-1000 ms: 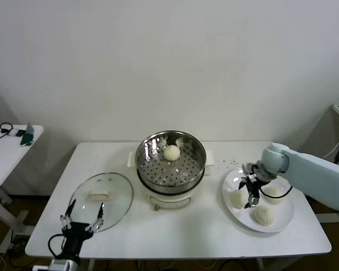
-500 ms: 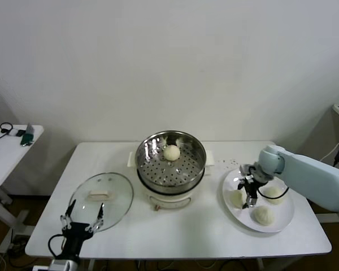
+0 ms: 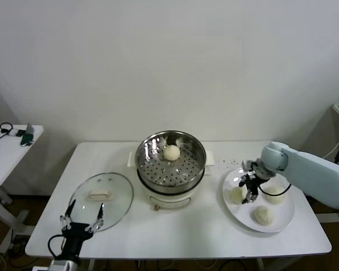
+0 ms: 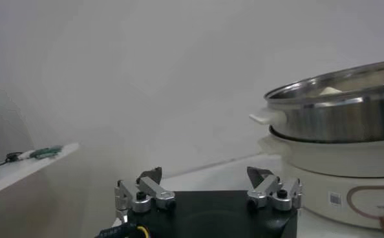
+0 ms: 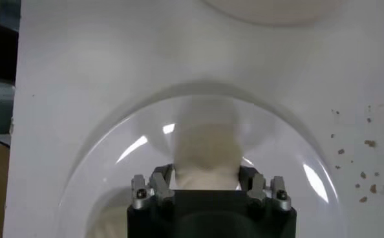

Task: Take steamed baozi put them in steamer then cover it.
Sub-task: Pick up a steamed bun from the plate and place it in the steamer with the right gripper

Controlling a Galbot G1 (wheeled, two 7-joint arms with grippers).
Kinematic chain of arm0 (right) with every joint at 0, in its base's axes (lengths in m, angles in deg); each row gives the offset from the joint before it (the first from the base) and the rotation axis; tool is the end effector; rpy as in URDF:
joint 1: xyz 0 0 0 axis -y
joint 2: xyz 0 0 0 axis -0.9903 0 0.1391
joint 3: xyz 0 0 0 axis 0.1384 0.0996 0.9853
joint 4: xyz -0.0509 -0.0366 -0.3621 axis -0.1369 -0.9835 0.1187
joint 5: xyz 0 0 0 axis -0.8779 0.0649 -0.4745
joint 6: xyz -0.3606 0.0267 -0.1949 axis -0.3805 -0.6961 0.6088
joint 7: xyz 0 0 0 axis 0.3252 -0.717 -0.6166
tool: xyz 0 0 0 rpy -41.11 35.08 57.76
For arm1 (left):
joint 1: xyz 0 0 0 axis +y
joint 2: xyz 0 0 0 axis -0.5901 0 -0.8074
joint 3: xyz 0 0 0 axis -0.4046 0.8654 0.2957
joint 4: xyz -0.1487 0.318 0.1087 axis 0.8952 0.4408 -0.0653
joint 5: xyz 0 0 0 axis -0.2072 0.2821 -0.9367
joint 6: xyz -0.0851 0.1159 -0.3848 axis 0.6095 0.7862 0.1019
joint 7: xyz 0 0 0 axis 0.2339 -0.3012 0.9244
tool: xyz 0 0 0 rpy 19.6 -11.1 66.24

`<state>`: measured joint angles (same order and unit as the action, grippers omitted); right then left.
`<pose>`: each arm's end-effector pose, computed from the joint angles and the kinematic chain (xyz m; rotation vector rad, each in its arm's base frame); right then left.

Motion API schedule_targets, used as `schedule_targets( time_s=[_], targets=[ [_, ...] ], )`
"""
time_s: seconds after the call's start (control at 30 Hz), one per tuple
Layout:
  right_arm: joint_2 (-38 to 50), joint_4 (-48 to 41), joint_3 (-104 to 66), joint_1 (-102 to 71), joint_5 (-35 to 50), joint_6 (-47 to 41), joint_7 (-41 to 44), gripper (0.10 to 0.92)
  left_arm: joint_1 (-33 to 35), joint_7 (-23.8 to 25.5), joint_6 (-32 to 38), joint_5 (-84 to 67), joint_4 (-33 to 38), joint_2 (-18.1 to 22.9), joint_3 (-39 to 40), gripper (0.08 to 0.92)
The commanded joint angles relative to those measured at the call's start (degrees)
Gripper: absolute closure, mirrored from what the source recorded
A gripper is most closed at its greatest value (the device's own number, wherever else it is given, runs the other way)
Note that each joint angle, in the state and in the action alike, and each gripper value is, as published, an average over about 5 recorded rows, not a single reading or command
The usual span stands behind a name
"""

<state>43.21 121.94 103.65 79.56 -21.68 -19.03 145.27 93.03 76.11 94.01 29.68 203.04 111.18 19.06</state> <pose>0.5870 -0.1467 -0.2299 1.2574 -1.4216 1.1358 0.1712 0.0882 -0.3668 0.0307 -3.0013 -0.3840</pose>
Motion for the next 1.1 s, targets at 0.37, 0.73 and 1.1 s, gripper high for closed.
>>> schedule_targets(
  time_s=[0.37,0.73,1.1],
  targets=[
    [-10.5,-0.2,21.4,36.8,26.5,-2.2,-1.0,0.348,0.5,0.2,0.4,0.0,1.3,-0.1,2.1,0.177],
    [-26.0,-0.8,22.8,36.8,34.0,-5.4,-4.3,0.347,1.4,0.1,-0.4,-0.2,3.6,-1.1,2.7,0.177],
    [-35.9,-3.1,22.9,28.2,31.9,-7.2,-7.4,0.347,4.7,0.0,0.2,-0.2,4.8,-1.8,2.3,0.177]
  ],
)
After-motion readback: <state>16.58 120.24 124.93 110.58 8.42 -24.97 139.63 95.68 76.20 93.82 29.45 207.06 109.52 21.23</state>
